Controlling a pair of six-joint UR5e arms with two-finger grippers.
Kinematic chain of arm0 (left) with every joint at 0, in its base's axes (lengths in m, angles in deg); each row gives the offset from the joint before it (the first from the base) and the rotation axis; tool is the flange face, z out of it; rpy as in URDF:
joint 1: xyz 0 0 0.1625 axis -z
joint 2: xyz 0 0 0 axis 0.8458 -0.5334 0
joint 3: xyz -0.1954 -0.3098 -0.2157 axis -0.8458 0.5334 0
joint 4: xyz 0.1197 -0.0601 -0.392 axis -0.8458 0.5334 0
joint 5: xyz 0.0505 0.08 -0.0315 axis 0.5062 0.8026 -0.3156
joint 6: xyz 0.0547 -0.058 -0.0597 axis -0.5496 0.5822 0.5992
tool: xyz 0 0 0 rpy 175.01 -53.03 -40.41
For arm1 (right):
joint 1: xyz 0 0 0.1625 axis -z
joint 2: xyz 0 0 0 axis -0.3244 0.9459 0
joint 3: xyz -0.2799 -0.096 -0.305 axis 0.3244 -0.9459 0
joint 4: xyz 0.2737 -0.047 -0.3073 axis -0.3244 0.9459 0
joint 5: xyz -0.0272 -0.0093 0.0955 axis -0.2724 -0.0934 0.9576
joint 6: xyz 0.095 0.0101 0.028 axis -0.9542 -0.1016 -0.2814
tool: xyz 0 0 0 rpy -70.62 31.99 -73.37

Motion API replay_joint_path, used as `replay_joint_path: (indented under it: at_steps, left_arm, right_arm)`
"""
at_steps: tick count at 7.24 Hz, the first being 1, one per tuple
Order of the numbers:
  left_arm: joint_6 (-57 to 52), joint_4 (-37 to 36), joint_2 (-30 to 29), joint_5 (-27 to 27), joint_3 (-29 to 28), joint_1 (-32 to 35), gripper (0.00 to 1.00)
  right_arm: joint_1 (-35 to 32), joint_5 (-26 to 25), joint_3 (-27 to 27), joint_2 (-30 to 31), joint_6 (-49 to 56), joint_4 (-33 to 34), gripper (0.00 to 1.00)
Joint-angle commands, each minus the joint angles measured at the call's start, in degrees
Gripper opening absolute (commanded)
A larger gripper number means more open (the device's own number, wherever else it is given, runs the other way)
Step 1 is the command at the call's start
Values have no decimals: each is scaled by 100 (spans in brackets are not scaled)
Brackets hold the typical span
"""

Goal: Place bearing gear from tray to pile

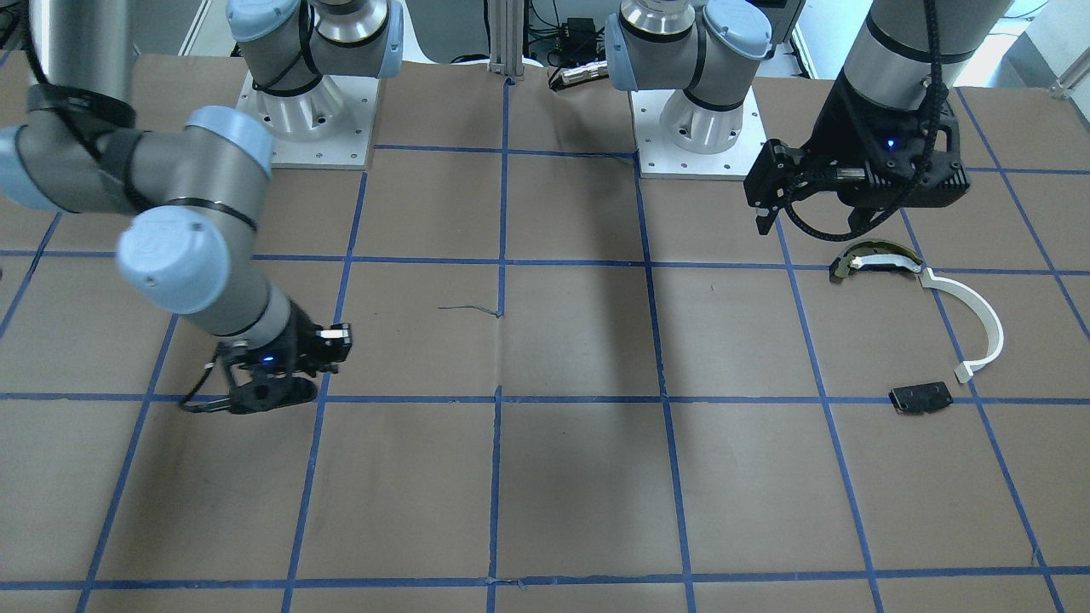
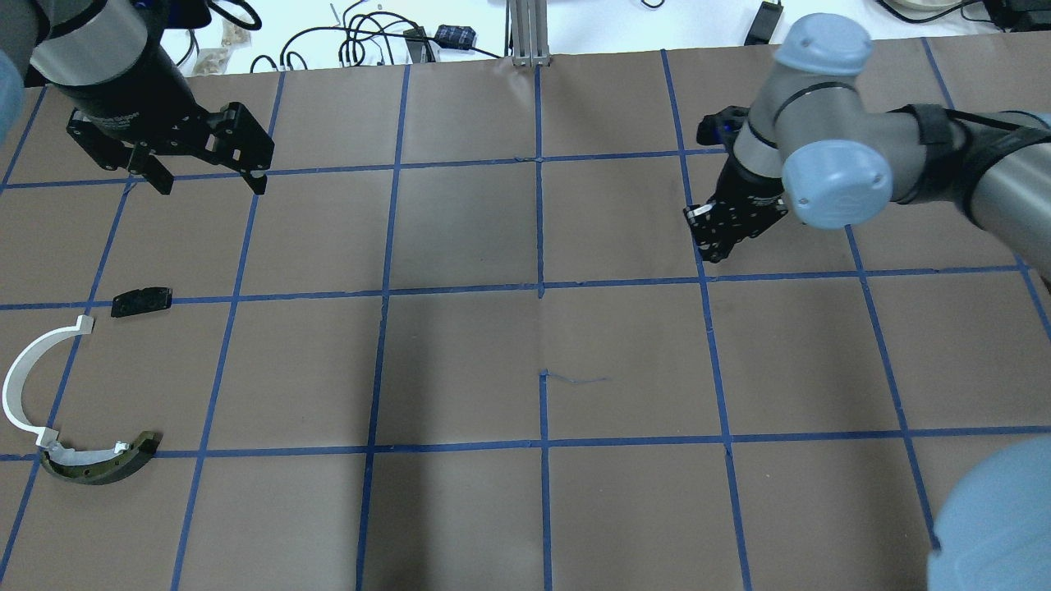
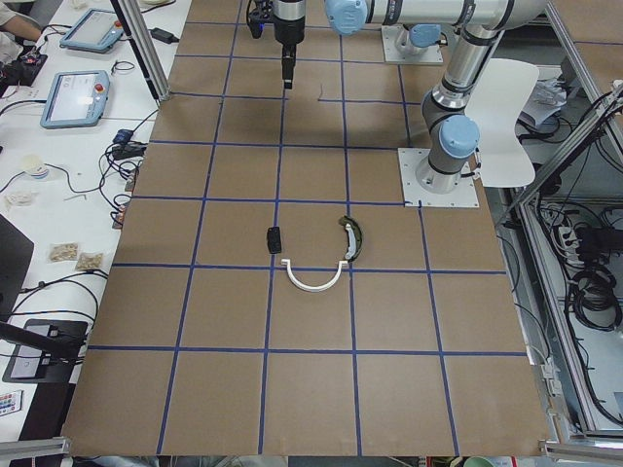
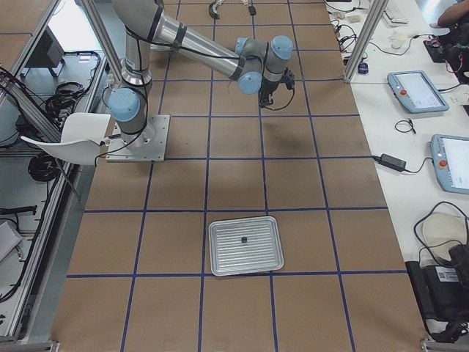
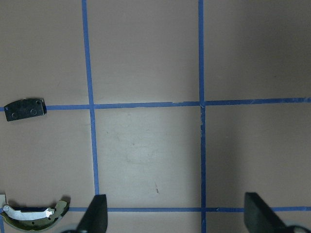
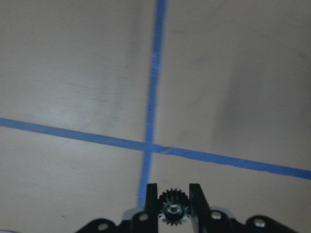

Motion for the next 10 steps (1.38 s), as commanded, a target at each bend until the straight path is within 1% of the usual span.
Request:
replay_joint_path:
  at_steps: [1,2,4,5,6,7,8,9,10]
  left_arm:
    - [-1,0,-1,-1,0,-4,100]
    - [-1,0,-2,8,0,-4,100]
    - [-1,0,7,8,0,-4,100]
    - [-1,0,7,8,0,-4,100]
    - [-1,0,7,8,-9,-4,100]
    - [-1,0,7,8,-9,-4,100]
    - [-1,0,7,8,0,-4,100]
    - [-1,9,7,8,26,-4,100]
    - [-1,9,16,8,35,-4,100]
  right_arm:
    - [-1279,93,41,-223,-1241,388,0]
    - [-1598,102,32,-407,-1707,566,0]
    - [-2213,93,32,-811,-2395,1522,0]
    - [-2338,93,41,-831,-2485,1587,0]
    - [-2348,58,41,-814,-2451,1579,43]
    - [-2339,-20,32,-779,-2485,1596,94]
    - [-2226,-21,23,-665,-2338,1588,100]
    - [-2086,-21,-12,-481,-2310,1500,100]
    - [-1632,-30,-12,-149,-2310,1160,100]
